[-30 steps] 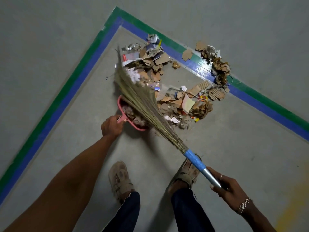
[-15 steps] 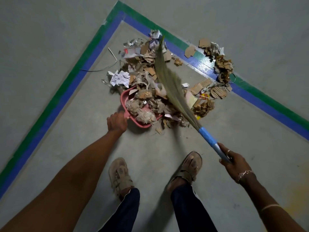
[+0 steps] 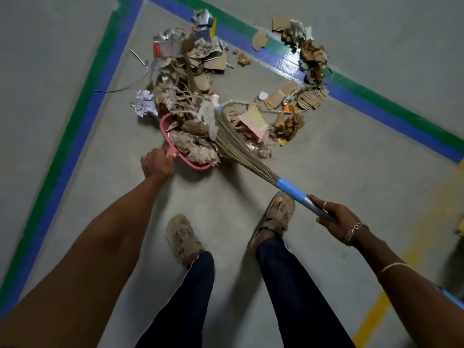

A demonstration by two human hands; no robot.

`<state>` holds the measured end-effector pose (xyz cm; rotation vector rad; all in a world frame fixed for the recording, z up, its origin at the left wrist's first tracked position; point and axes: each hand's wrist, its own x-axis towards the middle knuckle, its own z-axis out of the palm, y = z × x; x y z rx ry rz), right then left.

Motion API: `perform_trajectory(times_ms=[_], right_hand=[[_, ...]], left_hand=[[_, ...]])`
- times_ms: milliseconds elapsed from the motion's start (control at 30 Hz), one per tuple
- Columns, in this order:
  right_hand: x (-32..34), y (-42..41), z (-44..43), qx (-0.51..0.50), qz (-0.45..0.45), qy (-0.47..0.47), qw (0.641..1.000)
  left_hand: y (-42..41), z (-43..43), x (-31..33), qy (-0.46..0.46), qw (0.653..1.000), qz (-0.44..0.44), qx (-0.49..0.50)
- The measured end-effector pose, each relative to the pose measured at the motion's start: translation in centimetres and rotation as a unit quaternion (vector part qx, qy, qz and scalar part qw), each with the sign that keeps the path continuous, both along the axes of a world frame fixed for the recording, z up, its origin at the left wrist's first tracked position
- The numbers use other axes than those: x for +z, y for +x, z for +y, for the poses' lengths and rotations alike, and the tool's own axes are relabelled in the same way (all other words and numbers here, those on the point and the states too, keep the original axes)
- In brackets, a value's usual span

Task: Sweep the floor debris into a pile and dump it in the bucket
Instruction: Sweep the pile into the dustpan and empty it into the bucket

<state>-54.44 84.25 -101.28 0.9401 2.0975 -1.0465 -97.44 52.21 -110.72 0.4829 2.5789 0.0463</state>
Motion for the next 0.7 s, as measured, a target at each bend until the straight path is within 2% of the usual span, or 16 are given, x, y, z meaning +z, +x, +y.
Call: perform_trajectory(times_ms=[133,300,700], right_hand=[[2.3,2.4,-1.2,-0.05,0.014,0.003,0.999],[7.0,4.5,-3.5,-0.121,0.052,0.01,0.991],[21.5,2.8,-8.0,-0.151,0.125,0.078,0.978]], left_hand=[[0.3,-1.4,1.4,0.022,1.0,-0.005,-0.001],[1.2,-1.7,5.1,0.076,0.995,-0.016,0.059],[0.1,-2.7,20.3,0.116,0.991,0.002,0.063]])
